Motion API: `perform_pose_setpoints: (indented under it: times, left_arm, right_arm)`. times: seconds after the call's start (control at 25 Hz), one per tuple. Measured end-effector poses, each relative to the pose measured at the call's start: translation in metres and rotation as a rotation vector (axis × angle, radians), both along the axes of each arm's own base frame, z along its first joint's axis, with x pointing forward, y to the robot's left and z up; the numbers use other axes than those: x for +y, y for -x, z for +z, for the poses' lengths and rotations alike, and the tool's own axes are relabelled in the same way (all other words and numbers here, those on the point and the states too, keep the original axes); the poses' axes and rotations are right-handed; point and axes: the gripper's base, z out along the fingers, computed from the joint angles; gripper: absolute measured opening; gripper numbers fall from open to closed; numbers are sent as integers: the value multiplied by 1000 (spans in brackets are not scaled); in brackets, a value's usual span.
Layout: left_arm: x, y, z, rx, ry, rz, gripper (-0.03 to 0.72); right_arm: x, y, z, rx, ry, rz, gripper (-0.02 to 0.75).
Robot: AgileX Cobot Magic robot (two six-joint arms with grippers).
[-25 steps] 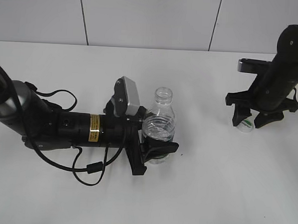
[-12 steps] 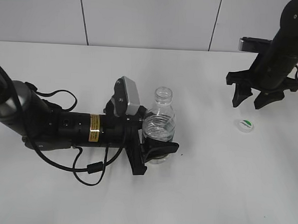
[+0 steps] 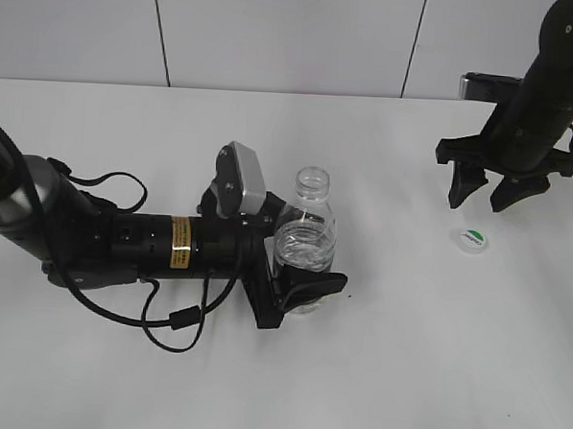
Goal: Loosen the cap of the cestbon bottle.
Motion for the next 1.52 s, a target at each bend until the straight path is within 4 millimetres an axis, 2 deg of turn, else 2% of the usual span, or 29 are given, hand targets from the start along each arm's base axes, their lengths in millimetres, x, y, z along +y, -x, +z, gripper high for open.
perform_pose_setpoints:
  times: [0.36, 0.68, 1.24, 1.52]
  left_arm:
    - [1, 2, 8, -7, 29, 4, 552]
    - [1, 4, 24, -37, 67, 2, 552]
    - [2, 3, 90, -178, 172, 29, 552]
    - [5, 6, 124, -208, 235, 56, 551]
  right_arm:
    - [0, 2, 1, 32, 3, 4, 442]
    - [1, 0, 17, 74, 1, 16, 442]
    - [3, -3, 50, 124, -3, 55, 442]
    - [2, 3, 83, 52, -12, 63, 442]
